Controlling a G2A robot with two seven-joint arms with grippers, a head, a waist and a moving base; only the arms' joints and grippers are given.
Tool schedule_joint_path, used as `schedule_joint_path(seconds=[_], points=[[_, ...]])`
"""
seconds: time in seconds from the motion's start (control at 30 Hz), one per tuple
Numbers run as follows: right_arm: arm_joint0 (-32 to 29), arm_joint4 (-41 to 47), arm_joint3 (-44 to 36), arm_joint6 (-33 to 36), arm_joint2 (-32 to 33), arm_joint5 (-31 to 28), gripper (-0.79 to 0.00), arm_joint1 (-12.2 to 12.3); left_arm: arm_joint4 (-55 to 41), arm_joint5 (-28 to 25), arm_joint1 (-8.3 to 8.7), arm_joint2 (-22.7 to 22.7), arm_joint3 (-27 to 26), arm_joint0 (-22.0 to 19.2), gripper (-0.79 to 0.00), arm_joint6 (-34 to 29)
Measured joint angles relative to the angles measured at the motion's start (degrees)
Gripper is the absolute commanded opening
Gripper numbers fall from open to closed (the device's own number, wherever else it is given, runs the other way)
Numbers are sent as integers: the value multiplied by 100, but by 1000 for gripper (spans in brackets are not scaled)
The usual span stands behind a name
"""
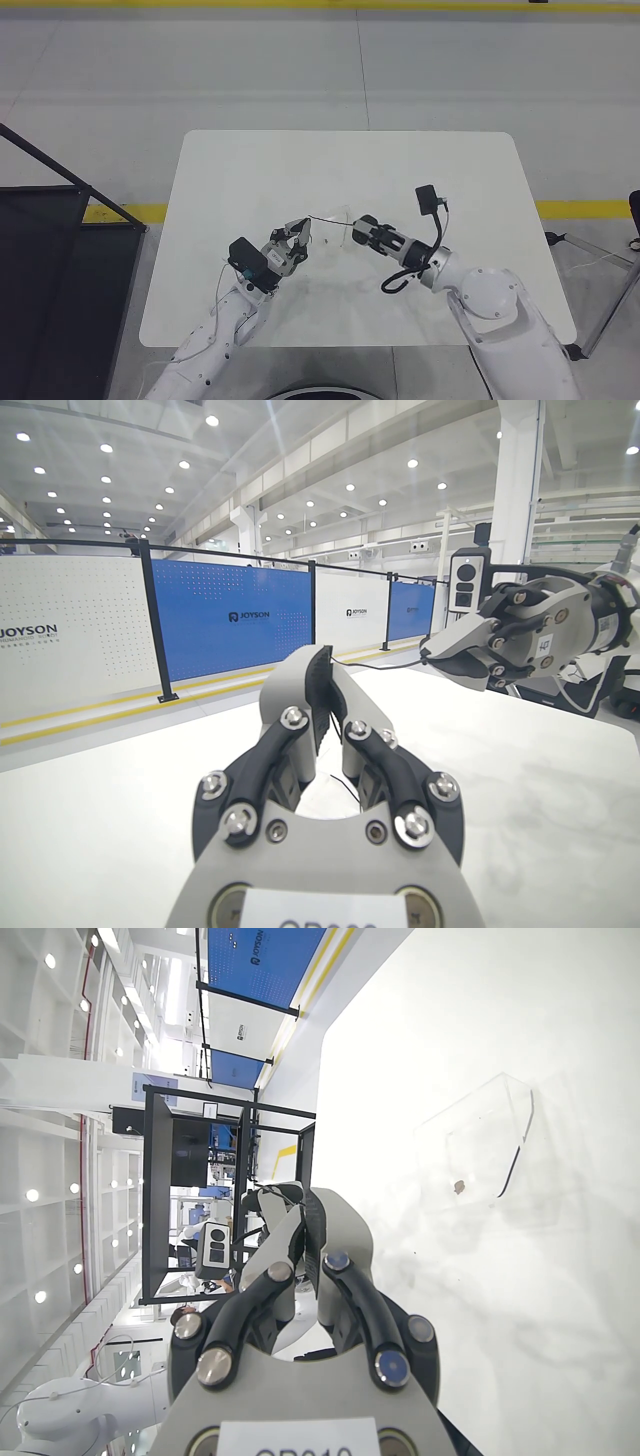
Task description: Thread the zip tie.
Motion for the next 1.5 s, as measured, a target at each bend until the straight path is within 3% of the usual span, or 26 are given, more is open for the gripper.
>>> schedule_joint_path(seconds=[0.33,0.53,1.0,1.5], points=[[-12,25,-5,-53,17,-17,-785,-6,0,0,0,0,0,0,-785,0],[-351,-70,-293,-40,322,-152,-785,53,-14,70,11,-98,-170,87,-785,-110],[-856,-1076,-1856,138,532,1480,-785,164,120,41,31,-282,-303,244,-785,-59],[-868,-1223,-2074,-4,426,1658,-785,156,116,40,29,-283,-300,244,-785,-56]])
